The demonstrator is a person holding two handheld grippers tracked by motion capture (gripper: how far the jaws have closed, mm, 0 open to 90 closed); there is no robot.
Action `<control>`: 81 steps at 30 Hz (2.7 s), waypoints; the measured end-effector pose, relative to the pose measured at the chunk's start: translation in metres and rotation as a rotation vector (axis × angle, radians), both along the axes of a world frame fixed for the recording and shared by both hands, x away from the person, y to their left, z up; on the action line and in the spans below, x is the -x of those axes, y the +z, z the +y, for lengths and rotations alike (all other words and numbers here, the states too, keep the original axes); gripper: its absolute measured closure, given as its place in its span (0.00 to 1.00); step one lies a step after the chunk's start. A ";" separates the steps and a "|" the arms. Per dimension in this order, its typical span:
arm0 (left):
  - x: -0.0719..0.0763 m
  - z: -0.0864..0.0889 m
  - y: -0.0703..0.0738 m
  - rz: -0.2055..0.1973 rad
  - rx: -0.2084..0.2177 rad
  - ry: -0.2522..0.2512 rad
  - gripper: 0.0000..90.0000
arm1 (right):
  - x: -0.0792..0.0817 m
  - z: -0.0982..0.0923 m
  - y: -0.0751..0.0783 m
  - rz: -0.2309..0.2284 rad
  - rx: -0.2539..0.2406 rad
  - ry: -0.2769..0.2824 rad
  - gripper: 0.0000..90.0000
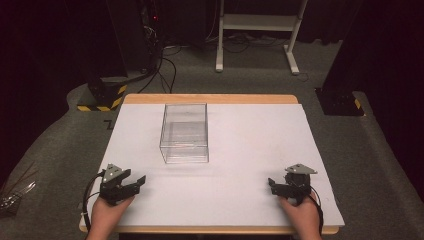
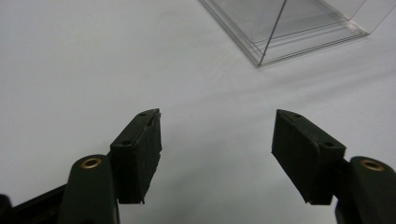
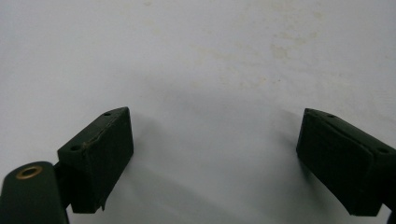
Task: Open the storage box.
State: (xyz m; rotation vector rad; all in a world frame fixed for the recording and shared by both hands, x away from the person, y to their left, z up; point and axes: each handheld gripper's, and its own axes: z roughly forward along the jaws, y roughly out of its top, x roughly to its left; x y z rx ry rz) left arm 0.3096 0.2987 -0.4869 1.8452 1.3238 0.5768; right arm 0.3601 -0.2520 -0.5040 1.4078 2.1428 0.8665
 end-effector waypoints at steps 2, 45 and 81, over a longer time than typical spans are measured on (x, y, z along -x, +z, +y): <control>0.000 -0.003 0.002 -0.012 -0.001 -0.019 0.37 | 0.000 0.000 0.000 0.000 0.000 0.000 0.12; -0.036 -0.087 0.024 -0.056 0.116 -0.235 0.39 | 0.000 0.000 0.000 -0.001 0.000 0.001 0.12; -0.082 -0.098 0.028 -0.069 0.137 -0.209 0.54 | 0.000 0.000 0.000 -0.005 0.004 0.004 0.12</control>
